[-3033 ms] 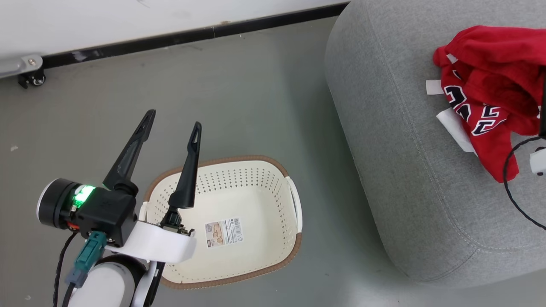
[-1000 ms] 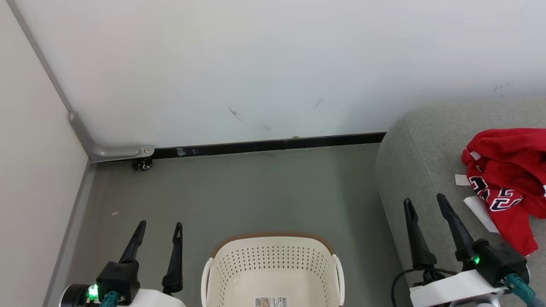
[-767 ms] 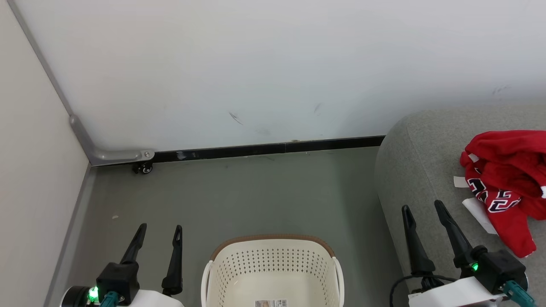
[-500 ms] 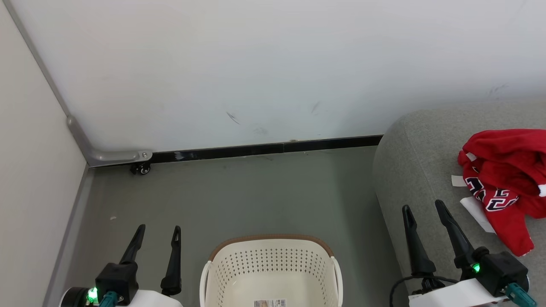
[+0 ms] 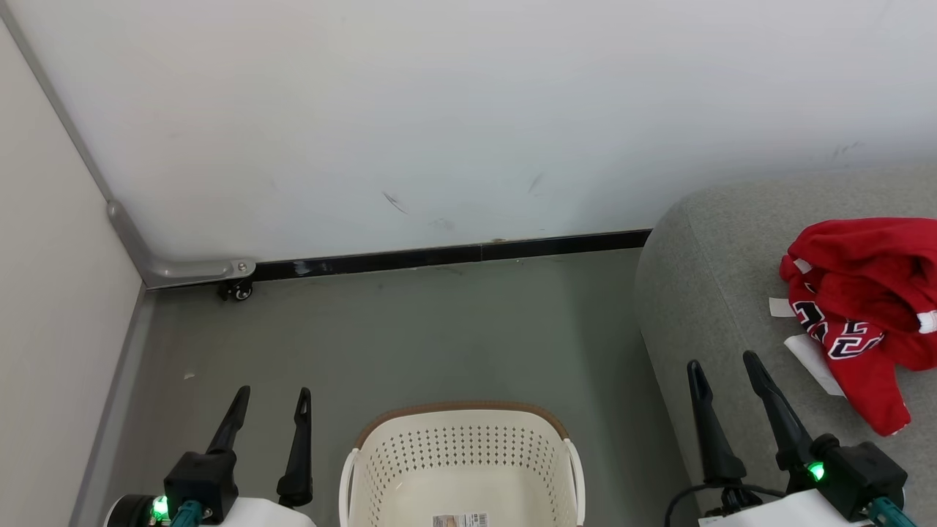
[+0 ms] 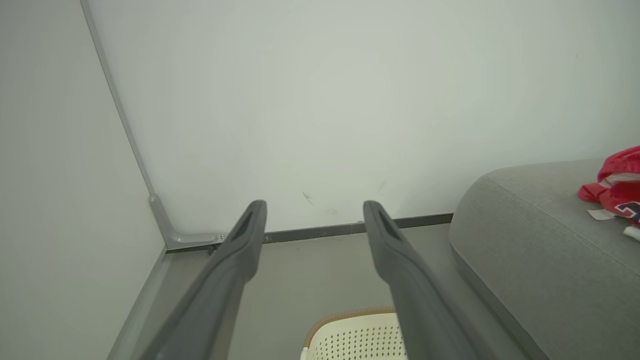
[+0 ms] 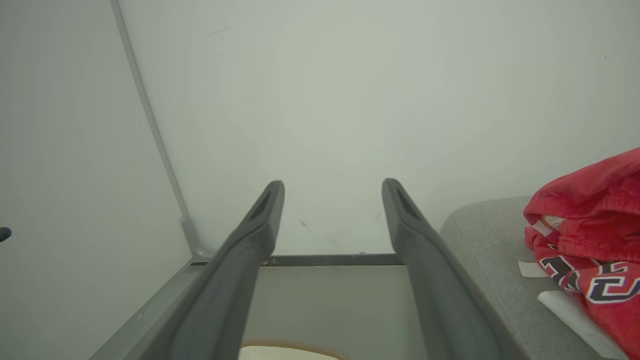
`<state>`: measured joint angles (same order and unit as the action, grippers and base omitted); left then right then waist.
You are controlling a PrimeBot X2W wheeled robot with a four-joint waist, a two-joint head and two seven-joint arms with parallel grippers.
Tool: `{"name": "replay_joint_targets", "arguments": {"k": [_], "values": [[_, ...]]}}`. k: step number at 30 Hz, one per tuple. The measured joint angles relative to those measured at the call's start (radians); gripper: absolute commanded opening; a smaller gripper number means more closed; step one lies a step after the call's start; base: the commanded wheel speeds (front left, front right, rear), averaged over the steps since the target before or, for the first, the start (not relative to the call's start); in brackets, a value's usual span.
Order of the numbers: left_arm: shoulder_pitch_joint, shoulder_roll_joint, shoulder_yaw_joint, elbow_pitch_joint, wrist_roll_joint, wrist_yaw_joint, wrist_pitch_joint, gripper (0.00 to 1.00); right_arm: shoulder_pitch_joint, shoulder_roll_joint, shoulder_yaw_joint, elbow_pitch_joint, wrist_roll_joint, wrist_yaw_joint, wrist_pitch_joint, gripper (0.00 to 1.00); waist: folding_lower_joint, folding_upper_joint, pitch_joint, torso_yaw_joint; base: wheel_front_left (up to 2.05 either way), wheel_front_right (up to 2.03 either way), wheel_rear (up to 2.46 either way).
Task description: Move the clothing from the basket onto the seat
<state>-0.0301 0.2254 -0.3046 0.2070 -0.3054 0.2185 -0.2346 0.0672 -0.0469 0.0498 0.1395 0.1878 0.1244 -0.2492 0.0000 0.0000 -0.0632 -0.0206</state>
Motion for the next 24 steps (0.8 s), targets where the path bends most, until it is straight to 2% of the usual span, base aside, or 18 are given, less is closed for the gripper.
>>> {"name": "replay_joint_targets", "arguments": {"k": [24], "values": [[-0.002, 0.018, -0.005, 0.043, 0.032, 0.015, -0.003, 1.0, 0.037, 0.0, 0.017, -0.015, 0.023, 0.0, 0.0, 1.0, -0.0001, 0.0, -0.006, 0.013, 0.0, 0.0, 0.0]]}}
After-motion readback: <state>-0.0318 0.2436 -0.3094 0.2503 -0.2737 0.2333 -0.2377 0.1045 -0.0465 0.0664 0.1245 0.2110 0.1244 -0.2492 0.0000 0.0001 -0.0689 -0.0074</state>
